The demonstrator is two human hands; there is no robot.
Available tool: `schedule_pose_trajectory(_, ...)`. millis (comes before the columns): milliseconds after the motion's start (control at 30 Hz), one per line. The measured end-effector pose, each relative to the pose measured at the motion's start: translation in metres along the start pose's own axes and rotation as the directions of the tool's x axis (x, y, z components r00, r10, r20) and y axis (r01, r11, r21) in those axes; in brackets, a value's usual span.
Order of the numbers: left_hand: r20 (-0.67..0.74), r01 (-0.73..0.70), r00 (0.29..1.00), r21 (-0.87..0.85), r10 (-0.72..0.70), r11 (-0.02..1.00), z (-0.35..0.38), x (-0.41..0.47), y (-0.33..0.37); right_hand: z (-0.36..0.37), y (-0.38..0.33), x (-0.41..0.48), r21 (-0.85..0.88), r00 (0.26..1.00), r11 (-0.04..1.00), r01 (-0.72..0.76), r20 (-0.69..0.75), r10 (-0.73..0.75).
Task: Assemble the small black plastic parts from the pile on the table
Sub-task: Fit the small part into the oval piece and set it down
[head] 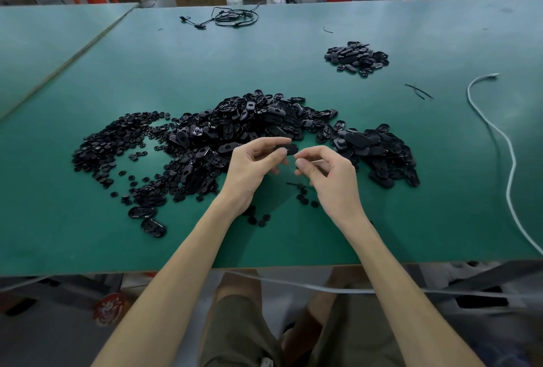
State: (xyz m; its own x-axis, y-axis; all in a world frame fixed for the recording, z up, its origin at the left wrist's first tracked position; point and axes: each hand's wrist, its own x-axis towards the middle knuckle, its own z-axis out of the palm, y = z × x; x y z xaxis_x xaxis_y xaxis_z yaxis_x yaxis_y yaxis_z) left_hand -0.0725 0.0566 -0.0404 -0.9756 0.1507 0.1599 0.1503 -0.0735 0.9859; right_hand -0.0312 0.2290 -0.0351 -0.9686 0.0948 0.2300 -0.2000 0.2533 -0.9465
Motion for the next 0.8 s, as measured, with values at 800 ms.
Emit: schedule_pose_trajectory(800, 0.051, -0.007, 0.999, 0.086, 0.002, 0.996, 0.0038, -0.0013, 0.0035, -0.0036, 0.0039, 0.0019, 0.170, 0.999, 0.985, 0.000, -0.053, 0.010)
